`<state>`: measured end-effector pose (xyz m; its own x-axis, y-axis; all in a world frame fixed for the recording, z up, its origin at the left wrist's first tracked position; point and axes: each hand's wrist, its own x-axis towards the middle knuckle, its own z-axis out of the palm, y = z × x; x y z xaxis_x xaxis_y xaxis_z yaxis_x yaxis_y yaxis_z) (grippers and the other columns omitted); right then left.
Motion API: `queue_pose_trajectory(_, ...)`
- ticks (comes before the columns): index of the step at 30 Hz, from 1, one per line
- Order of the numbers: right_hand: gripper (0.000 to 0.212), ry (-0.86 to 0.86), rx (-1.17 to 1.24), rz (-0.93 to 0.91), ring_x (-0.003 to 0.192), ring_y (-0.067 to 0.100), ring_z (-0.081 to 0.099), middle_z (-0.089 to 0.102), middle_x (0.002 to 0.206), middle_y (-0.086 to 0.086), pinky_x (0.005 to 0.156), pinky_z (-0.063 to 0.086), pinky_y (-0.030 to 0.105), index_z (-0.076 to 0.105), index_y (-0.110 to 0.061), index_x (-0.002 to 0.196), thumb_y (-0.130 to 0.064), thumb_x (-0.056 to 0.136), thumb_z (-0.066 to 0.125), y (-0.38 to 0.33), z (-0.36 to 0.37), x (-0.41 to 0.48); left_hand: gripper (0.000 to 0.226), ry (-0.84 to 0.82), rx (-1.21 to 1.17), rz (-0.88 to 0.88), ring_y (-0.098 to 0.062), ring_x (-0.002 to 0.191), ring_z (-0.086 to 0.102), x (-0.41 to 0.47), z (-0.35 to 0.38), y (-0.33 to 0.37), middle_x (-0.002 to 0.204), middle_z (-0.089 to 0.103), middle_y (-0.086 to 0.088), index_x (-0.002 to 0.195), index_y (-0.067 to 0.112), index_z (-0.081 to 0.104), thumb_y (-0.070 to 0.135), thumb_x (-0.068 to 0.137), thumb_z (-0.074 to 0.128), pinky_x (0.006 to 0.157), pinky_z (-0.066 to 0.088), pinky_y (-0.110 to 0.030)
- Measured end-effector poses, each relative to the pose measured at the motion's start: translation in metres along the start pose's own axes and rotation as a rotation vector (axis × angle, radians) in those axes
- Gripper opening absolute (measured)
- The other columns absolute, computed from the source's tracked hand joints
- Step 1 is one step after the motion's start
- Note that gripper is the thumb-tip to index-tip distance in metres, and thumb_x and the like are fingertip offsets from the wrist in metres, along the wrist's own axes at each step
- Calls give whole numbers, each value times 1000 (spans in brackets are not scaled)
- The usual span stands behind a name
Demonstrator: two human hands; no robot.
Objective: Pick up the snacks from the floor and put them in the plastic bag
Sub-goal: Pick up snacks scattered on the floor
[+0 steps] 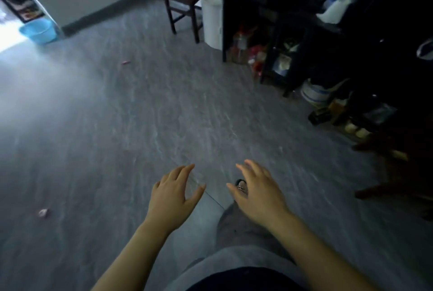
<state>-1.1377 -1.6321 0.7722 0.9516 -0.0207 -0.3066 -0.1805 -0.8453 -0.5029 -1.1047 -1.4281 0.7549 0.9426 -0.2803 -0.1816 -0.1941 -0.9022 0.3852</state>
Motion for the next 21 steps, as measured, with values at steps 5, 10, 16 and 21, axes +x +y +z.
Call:
queue_pose_trajectory(5, 62, -6, -5, -70, 137, 20, 20, 23, 152, 1, 112, 23, 34, 30, -20, 141, -52, 89, 41, -5, -42, 132, 79, 0, -9, -63, -18, 127, 43, 120, -30, -4, 141, 45, 3, 141, 28, 33, 72, 77, 19, 104, 35, -40)
queue_pose_trajectory(10, 60, 4, -15, -164, 137, 19, 22, 24, 151, 0, 111, 24, 34, 30, -20, 141, -52, 90, 40, -38, -102, 271, 77, 76, -22, -121, -18, 125, 46, 239, -92, -11, 139, 47, 4, 139, 28, 35, 71, 77, 20, 101, 37, -39)
queue_pose_trajectory(16, 71, -72, -74, -284, 134, 21, 29, 33, 146, 4, 111, 27, 34, 38, -17, 136, -61, 81, 31, -108, -109, 398, 74, 142, -47, -276, -18, 122, 49, 319, -132, -75, 136, 50, 4, 137, 29, 38, 71, 77, 22, 100, 41, -40)
queue_pose_trajectory(21, 72, -182, -115, -381, 134, 21, 28, 31, 148, 3, 111, 26, 33, 36, -19, 137, -63, 81, 29, -183, -86, 501, 75, 171, -49, -390, -20, 119, 51, 392, -165, -160, 134, 52, 2, 135, 28, 41, 71, 77, 22, 96, 44, -40)
